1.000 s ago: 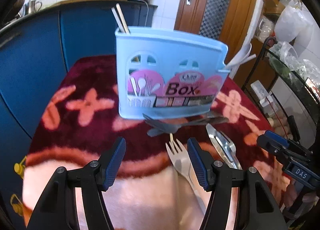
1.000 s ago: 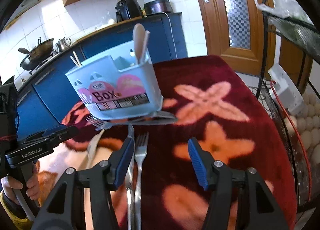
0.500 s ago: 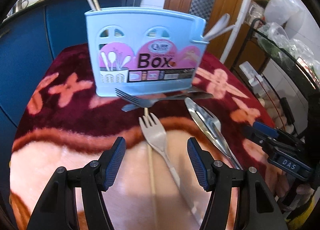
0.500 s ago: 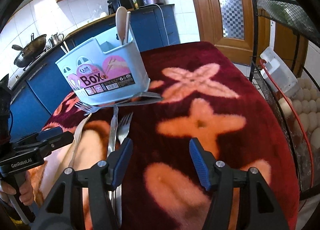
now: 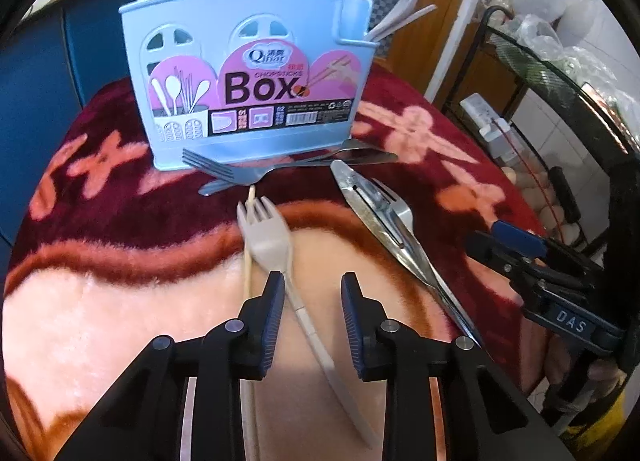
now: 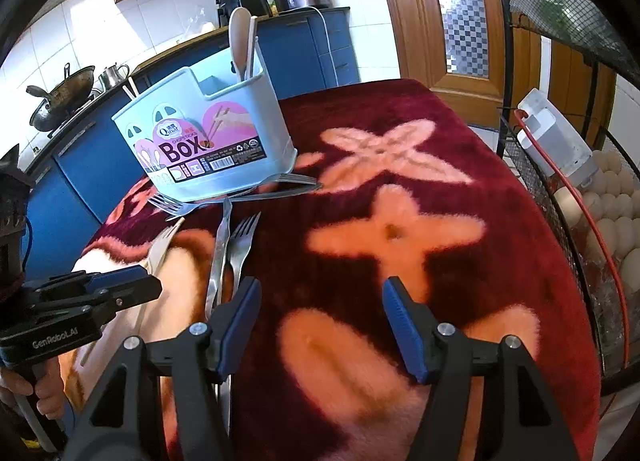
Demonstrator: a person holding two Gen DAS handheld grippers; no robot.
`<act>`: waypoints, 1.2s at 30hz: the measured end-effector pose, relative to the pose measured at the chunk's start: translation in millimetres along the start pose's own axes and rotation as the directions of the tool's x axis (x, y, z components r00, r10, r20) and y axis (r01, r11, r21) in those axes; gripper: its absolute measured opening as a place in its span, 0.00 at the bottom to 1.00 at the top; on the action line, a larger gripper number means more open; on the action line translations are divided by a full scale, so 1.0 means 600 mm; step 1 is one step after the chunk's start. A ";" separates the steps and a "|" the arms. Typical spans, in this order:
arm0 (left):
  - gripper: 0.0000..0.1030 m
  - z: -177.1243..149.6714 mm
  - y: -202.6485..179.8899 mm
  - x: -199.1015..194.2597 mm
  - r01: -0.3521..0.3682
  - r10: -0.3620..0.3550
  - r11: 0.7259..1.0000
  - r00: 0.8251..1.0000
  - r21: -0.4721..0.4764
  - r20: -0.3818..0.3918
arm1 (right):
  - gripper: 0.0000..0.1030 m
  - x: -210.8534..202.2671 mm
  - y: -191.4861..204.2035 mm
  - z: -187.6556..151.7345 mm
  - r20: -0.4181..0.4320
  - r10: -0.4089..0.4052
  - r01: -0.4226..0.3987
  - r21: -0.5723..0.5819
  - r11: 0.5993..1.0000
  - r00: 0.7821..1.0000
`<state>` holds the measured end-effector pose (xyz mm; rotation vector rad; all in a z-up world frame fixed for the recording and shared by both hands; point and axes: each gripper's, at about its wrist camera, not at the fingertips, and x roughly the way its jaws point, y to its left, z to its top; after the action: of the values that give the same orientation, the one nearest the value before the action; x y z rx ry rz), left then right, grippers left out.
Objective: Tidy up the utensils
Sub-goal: 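Close the left tool on a thin steel utensil while the right tool grasps a steel knife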
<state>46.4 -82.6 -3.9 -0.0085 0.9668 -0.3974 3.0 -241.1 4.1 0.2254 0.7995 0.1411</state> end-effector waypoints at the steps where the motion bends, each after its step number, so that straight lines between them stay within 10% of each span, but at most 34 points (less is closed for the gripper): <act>1: 0.29 0.000 0.003 0.003 0.003 -0.003 1.000 1.000 -0.009 -0.008 | 0.64 0.000 -0.001 0.000 0.001 0.002 -0.002 0.001 1.000 1.000; 12: 0.29 0.023 0.016 0.030 0.029 -0.029 0.998 1.000 -0.059 0.002 | 0.65 0.004 -0.003 -0.002 0.001 0.010 -0.010 0.004 1.000 1.000; 16: 0.12 0.030 0.019 0.036 0.028 -0.027 0.998 0.999 -0.060 0.022 | 0.65 0.005 -0.001 -0.002 0.000 0.006 -0.006 0.004 1.000 1.000; 27: 0.05 0.022 0.040 0.000 0.103 -0.093 0.991 0.990 -0.090 0.103 | 0.65 0.001 0.020 0.007 -0.009 0.014 -0.014 -0.018 1.000 1.000; 36: 0.04 0.011 0.082 -0.051 0.108 -0.079 0.984 0.978 -0.142 0.194 | 0.33 0.017 0.069 0.022 -0.067 0.074 -0.078 -0.068 0.995 0.995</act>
<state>52.3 -28.1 15.7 -0.2270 0.8091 -0.4014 18.3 -200.9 16.5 0.1854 0.8491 0.2489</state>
